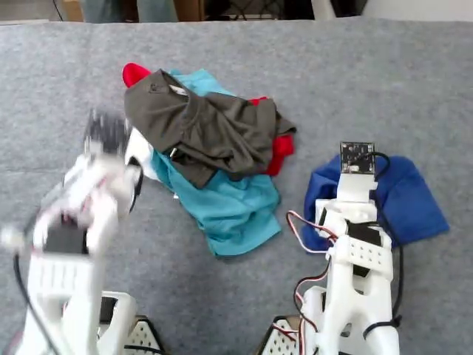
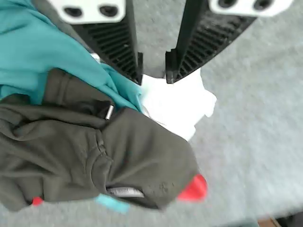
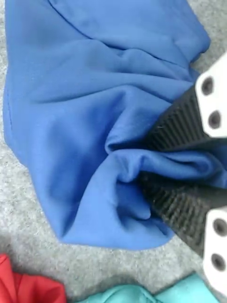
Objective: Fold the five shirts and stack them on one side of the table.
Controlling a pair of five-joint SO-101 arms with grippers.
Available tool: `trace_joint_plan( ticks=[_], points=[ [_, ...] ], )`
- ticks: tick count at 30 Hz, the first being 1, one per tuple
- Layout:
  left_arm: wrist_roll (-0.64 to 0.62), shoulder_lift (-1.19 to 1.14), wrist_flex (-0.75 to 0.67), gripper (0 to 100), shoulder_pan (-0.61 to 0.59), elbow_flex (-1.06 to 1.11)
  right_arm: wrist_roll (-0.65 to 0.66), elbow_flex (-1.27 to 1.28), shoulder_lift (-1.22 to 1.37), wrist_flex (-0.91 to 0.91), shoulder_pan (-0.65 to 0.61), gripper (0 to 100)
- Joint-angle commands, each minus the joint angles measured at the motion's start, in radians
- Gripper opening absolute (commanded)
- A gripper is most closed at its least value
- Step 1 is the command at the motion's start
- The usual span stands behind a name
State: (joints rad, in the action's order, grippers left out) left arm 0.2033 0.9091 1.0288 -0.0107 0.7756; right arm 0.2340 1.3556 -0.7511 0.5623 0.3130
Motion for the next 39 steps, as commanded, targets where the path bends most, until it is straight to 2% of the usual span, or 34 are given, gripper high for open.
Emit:
trace_joint_plan(
  ticks=[1, 4, 7, 12, 16, 18, 21, 26, 29, 32, 39],
  points=[
    [-0.123, -0.52, 0.17, 14, 0.031, -0.456, 0.011, 0.005, 0.008, 0.006, -0.015, 1.5],
    [-0.285, -0.809, 0.258, 22, 0.041, -0.685, 0.011, 0.005, 0.008, 0.006, -0.015, 1.5],
    [-0.388, -1.016, 0.281, 28, 0.045, -0.851, 0.012, 0.005, 0.008, 0.008, -0.015, 1.5],
    [-0.47, -1.283, 0.261, 31, 0.073, -1.024, 0.054, 0.013, 0.007, 0.008, -0.017, 1.5],
    [-0.486, -1.528, 0.198, 31, 0.082, -1.112, 0.054, 0.013, 0.007, 0.005, -0.017, 1.5],
    [-0.496, -1.642, 0.226, 30, 0.073, -1.184, 0.054, 0.013, 0.007, 0.003, -0.017, 1.5],
    [-0.493, -1.737, 0.367, 24, 0.054, -1.391, 0.054, 0.013, 0.007, 0.002, -0.017, 1.5],
    [-0.491, -1.906, 0.506, 2, 0.01, -1.612, 0.054, 0.015, 0.007, 0.0, -0.017, 1.5],
    [-0.491, -1.97, 0.631, 3, -0.073, -1.765, 0.054, 0.015, 0.007, 0.0, -0.017, 1.5],
    [-0.479, -1.987, 0.7, 3, -0.236, -1.923, 0.054, 0.015, 0.007, 0.0, -0.017, 1.5],
    [-0.244, -1.923, 0.73, 3, -0.656, -2.308, 0.051, 0.015, 0.007, 0.0, -0.017, 1.5]
  ],
)
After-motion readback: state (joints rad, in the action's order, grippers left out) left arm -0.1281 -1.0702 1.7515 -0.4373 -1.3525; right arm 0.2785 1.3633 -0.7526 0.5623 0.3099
